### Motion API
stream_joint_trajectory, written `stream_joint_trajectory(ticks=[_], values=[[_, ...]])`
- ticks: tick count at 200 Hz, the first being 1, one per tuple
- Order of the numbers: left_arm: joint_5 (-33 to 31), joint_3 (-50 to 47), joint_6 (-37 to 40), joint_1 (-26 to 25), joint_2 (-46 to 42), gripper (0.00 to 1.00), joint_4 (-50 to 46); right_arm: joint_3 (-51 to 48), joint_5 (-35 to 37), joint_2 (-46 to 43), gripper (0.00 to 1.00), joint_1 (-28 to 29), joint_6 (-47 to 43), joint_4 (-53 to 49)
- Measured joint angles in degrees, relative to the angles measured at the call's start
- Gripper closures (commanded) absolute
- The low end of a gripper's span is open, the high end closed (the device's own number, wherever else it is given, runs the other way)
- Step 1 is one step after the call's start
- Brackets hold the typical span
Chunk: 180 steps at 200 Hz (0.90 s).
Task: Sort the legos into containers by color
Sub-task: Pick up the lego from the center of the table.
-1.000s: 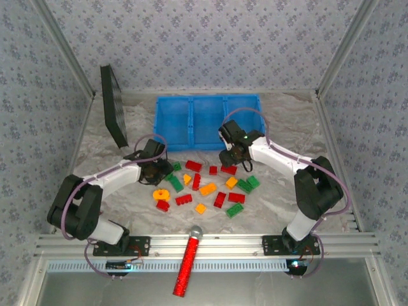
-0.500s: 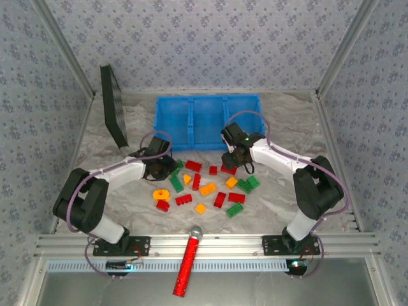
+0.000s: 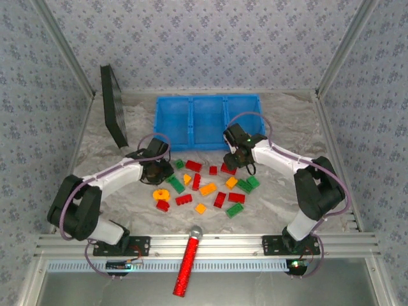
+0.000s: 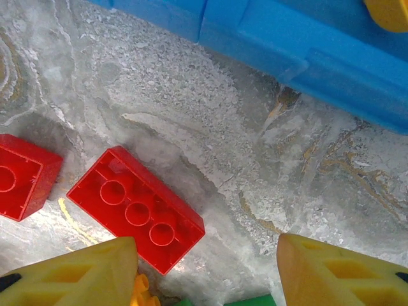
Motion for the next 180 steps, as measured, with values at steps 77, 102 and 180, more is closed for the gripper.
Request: stream_joint_trajectory(ticks=[77, 102, 180], values=[[-2.14, 1.62, 2.23, 0.00, -2.36, 0.49, -6.75, 0.00, -0.42, -0.02, 0.38, 0.00, 0.02, 0.52], [-2.05, 1.62, 2.93, 0.00, -2.21, 0.45, -6.78, 0.00, -0.46, -0.02, 0.38, 0.00, 0.00, 0.55], [-1.79, 1.66, 3.37, 0.00, 1.20, 0.45, -5.22, 0.00, -0.46, 0.00, 0.38, 0.00, 0.00, 0.55]])
